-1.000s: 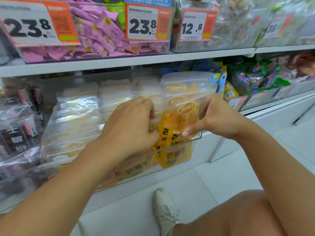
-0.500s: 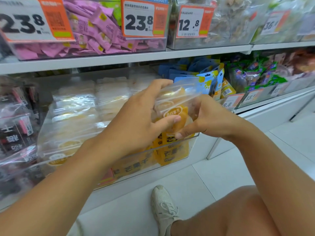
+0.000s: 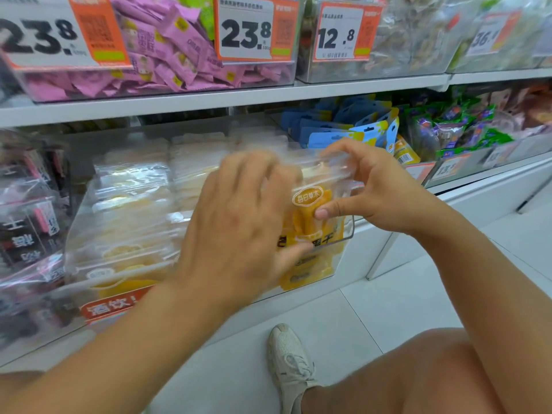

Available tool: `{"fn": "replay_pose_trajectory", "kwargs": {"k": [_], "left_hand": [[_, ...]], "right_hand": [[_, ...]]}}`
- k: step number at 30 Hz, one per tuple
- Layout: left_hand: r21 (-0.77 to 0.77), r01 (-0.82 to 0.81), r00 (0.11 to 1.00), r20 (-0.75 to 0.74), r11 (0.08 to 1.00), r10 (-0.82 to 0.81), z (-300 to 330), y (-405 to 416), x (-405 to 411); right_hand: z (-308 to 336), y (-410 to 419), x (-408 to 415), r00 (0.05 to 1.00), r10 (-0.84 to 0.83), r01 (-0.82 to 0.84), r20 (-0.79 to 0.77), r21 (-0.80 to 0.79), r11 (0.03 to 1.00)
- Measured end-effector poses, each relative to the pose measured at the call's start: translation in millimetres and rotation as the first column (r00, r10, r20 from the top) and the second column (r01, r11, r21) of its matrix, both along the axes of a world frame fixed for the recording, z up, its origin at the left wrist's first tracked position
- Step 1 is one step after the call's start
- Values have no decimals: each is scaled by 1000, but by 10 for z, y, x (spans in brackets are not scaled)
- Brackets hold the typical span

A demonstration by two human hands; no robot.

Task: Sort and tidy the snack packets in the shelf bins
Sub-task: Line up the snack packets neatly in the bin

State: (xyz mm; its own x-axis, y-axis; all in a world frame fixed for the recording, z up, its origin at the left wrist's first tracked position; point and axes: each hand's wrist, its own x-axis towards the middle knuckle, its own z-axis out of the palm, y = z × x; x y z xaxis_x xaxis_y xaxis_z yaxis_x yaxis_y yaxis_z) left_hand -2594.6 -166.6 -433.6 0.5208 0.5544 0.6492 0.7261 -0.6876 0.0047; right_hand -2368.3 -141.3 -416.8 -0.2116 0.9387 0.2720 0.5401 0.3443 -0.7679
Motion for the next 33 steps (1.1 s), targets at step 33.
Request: {"fn": "replay_pose_trajectory", "kwargs": {"k": [33], "left_hand": [[-156,39,999,-17,987,-42,-185,136,-258]], "right_hand": [[226,-131,-275,746,-84,125,661,-16,992]]}}
